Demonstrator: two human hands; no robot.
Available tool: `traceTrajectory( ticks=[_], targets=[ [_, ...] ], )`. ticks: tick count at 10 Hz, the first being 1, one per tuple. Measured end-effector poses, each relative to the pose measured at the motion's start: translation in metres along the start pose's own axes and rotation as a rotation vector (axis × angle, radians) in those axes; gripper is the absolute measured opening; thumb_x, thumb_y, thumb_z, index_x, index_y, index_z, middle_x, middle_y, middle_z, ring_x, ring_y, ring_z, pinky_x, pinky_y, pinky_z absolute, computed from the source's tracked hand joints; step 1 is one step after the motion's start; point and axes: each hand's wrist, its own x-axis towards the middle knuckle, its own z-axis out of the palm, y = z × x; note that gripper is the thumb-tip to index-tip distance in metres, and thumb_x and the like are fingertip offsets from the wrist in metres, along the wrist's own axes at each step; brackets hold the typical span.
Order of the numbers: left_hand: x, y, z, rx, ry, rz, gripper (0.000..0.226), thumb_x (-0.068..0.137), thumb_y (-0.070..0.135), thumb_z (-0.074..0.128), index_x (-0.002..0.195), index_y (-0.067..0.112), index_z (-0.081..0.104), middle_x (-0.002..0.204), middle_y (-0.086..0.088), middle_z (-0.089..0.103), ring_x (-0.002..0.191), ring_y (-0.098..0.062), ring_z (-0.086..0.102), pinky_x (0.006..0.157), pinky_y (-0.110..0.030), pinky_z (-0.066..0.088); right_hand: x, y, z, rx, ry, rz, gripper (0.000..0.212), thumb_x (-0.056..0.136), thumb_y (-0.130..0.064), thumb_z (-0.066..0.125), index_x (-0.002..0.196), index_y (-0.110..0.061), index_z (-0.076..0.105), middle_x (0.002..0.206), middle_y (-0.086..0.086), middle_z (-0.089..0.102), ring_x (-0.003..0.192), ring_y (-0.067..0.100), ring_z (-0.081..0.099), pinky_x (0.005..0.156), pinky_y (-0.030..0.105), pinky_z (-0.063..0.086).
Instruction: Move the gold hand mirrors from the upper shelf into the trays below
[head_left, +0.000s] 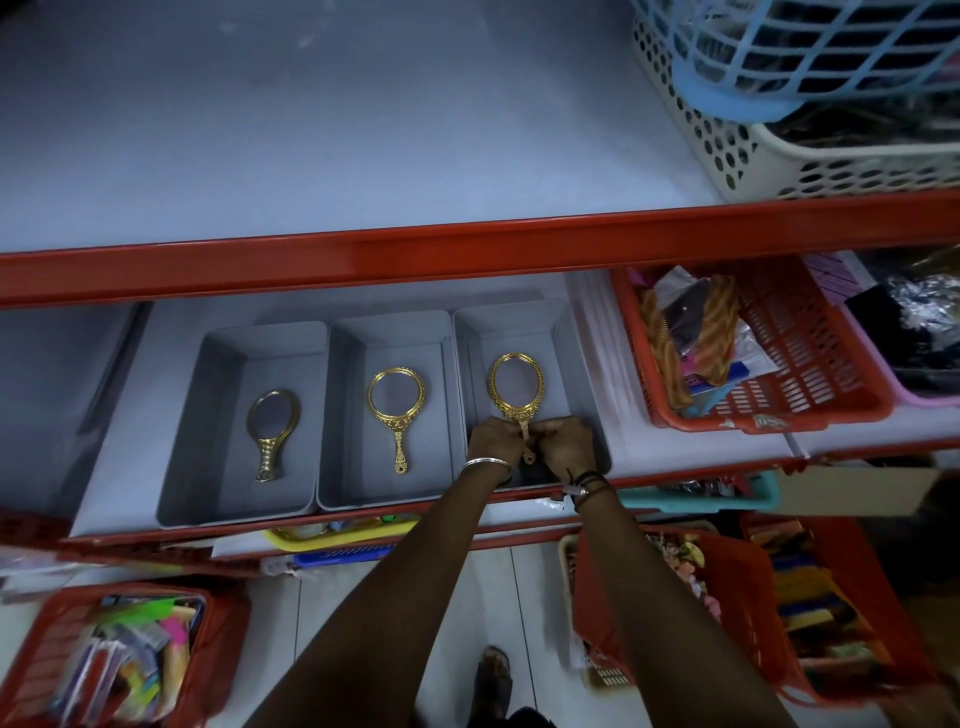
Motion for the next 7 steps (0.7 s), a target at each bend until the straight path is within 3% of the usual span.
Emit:
traceTrajectory(
  ticks=[1, 3, 4, 5, 6, 7],
  targets=[
    [-0.002, 0.001, -0.001, 0.02, 0.0, 0.009, 0.02, 0.088, 0.008, 0.057, 0.096, -0.001, 0.072, 0.104, -0.018, 0.073, 0.098, -0.03, 0.068, 0.08, -0.027, 0.053, 0.001, 0.0, 0.001, 0.011, 0.0, 0.018, 0.025, 0.081, 0.01, 0.054, 0.1, 0.004, 0.07, 0.103, 0.023, 0.072, 0.095, 0.031, 0.068, 0.081, 0.024, 0.049],
    [-0.004, 0.004, -0.003, 0.054, 0.007, 0.03, 0.02, 0.089, 0.007, 0.056, 0.096, -0.003, 0.072, 0.102, -0.019, 0.073, 0.098, -0.031, 0.068, 0.083, -0.031, 0.054, 0.003, -0.001, 0.002, 0.025, 0.003, 0.05, 0.026, 0.082, 0.01, 0.053, 0.1, 0.004, 0.07, 0.103, 0.023, 0.072, 0.096, 0.032, 0.067, 0.084, 0.026, 0.05],
    [-0.009, 0.006, -0.008, 0.084, 0.001, 0.057, 0.021, 0.09, 0.006, 0.053, 0.095, -0.003, 0.071, 0.103, -0.02, 0.072, 0.099, -0.032, 0.067, 0.085, -0.032, 0.054, 0.001, -0.002, 0.0, 0.034, -0.008, 0.049, 0.021, 0.081, 0.005, 0.058, 0.095, 0.003, 0.072, 0.1, 0.022, 0.073, 0.093, 0.03, 0.068, 0.089, 0.031, 0.053],
    [-0.016, 0.006, -0.014, 0.063, 0.043, 0.121, 0.026, 0.091, 0.002, 0.048, 0.102, -0.006, 0.07, 0.109, -0.022, 0.07, 0.105, -0.033, 0.064, 0.095, -0.036, 0.053, -0.001, 0.0, -0.002, 0.03, 0.021, 0.031, 0.017, 0.082, -0.013, 0.063, 0.081, -0.001, 0.075, 0.087, 0.02, 0.075, 0.082, 0.029, 0.069, 0.082, 0.037, 0.057],
    [-0.033, 0.01, -0.026, 0.055, 0.118, 0.208, 0.028, 0.091, -0.001, 0.045, 0.11, -0.003, 0.066, 0.115, -0.021, 0.068, 0.109, -0.032, 0.063, 0.098, -0.032, 0.047, -0.014, -0.009, -0.01, -0.029, 0.097, -0.063, 0.023, 0.085, -0.026, 0.059, 0.082, -0.009, 0.073, 0.086, 0.016, 0.074, 0.084, 0.032, 0.068, 0.076, 0.039, 0.054],
    [-0.048, 0.003, -0.036, 0.046, 0.268, 0.408, 0.035, 0.088, -0.002, 0.045, 0.119, 0.001, 0.061, 0.12, -0.019, 0.064, 0.111, -0.031, 0.061, 0.1, -0.034, 0.047, -0.035, -0.028, -0.019, 0.058, 0.231, -0.274, 0.023, 0.09, -0.026, 0.055, 0.096, -0.009, 0.07, 0.096, 0.012, 0.072, 0.089, 0.025, 0.066, 0.079, 0.038, 0.053]
  ],
)
